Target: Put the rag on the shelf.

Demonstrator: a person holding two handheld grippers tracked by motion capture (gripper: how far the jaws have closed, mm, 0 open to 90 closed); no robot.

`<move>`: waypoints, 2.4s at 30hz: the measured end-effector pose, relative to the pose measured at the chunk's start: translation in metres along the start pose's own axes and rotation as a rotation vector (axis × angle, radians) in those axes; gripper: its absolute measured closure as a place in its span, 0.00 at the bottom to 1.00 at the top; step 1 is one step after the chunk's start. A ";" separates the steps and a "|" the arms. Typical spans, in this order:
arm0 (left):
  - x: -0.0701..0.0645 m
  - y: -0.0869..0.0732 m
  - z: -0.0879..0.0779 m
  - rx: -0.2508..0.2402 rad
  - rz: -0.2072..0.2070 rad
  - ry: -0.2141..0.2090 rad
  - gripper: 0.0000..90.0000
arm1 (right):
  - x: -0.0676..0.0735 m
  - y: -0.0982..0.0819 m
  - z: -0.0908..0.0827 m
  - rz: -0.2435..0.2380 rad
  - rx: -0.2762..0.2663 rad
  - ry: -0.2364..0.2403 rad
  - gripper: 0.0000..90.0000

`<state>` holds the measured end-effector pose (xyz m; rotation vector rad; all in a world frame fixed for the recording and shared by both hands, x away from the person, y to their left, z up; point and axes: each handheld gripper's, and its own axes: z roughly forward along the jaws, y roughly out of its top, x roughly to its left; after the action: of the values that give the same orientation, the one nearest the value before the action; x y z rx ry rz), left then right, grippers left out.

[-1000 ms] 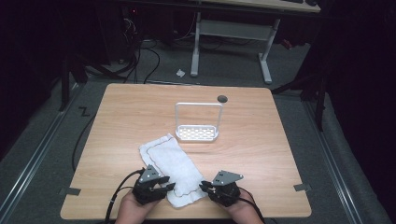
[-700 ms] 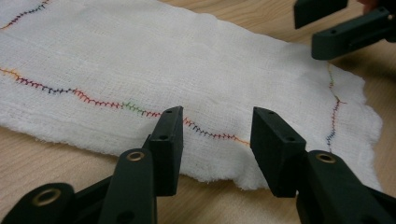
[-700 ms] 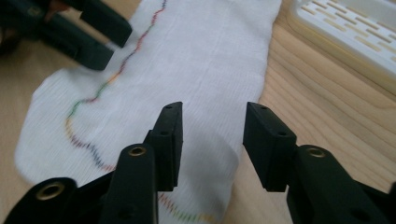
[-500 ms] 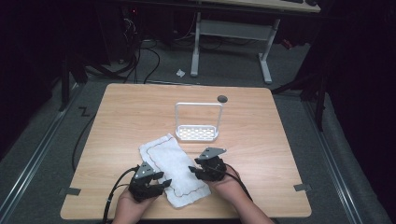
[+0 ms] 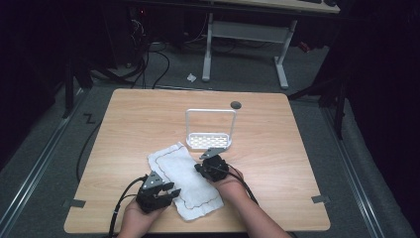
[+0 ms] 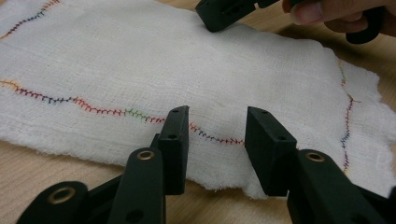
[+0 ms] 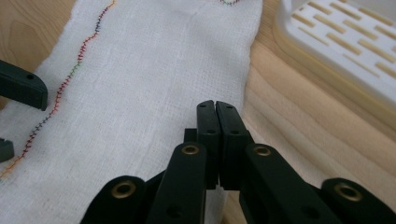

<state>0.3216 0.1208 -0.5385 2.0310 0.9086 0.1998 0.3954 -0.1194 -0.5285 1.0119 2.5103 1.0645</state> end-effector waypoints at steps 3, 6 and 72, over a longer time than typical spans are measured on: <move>-0.002 -0.001 0.000 0.009 0.003 -0.026 0.68 | 0.003 -0.010 -0.008 -0.013 -0.004 0.003 1.00; -0.008 -0.002 -0.001 0.023 0.018 -0.077 0.68 | 0.007 -0.026 -0.021 -0.026 -0.020 0.006 1.00; -0.004 0.062 0.081 0.005 0.016 0.093 0.82 | -0.008 -0.091 -0.082 0.013 -0.054 0.036 0.93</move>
<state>0.3875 0.0430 -0.5384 2.0488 0.9509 0.3030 0.3183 -0.2145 -0.5343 1.0038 2.4922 1.1583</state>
